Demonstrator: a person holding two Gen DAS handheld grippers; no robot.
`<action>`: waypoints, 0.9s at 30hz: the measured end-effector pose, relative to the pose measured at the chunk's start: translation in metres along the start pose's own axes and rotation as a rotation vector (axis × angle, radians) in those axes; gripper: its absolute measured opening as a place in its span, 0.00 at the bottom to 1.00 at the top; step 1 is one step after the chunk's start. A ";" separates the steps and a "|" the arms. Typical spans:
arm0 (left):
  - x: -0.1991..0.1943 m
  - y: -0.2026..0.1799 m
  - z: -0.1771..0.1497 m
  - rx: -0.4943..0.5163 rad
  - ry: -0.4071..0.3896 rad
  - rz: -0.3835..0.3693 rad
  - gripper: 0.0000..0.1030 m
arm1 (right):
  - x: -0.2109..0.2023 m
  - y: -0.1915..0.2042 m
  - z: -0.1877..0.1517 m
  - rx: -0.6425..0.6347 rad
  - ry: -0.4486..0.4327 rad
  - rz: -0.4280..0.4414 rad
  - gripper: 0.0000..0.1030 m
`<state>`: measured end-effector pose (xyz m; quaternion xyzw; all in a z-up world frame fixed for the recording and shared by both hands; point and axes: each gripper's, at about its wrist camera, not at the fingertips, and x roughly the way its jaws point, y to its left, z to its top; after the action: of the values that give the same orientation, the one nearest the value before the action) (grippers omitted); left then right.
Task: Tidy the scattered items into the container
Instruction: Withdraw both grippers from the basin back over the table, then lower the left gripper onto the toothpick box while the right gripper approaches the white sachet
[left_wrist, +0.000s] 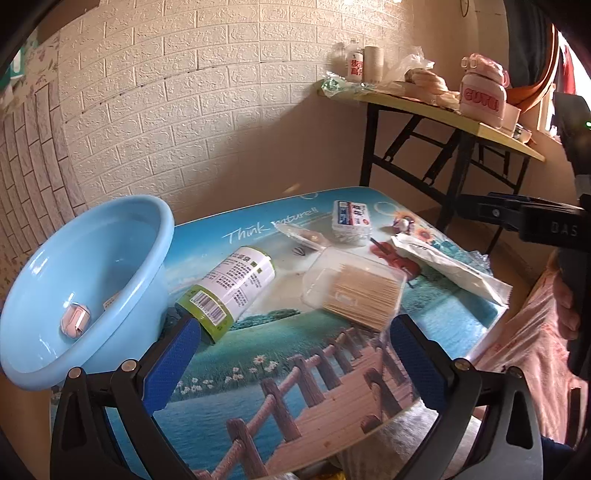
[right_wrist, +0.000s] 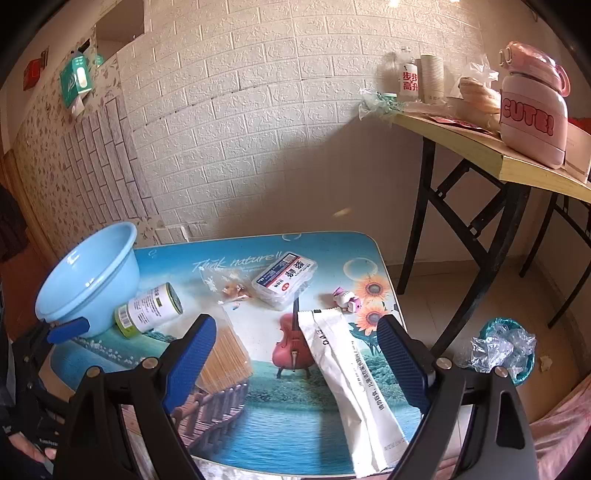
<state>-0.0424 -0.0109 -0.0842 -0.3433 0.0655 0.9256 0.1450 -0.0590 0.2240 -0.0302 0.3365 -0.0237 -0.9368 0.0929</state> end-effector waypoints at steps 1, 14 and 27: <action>0.004 0.000 -0.001 0.010 0.000 0.023 1.00 | 0.002 -0.002 -0.001 -0.008 0.001 0.002 0.87; 0.034 -0.020 -0.008 0.228 0.003 0.174 1.00 | 0.022 0.005 -0.013 -0.084 0.037 0.075 0.88; 0.028 -0.022 -0.002 0.088 0.008 0.010 1.00 | 0.027 -0.016 -0.018 -0.074 0.054 0.039 0.87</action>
<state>-0.0552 0.0156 -0.1046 -0.3400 0.1086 0.9212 0.1552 -0.0707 0.2349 -0.0626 0.3573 0.0068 -0.9257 0.1240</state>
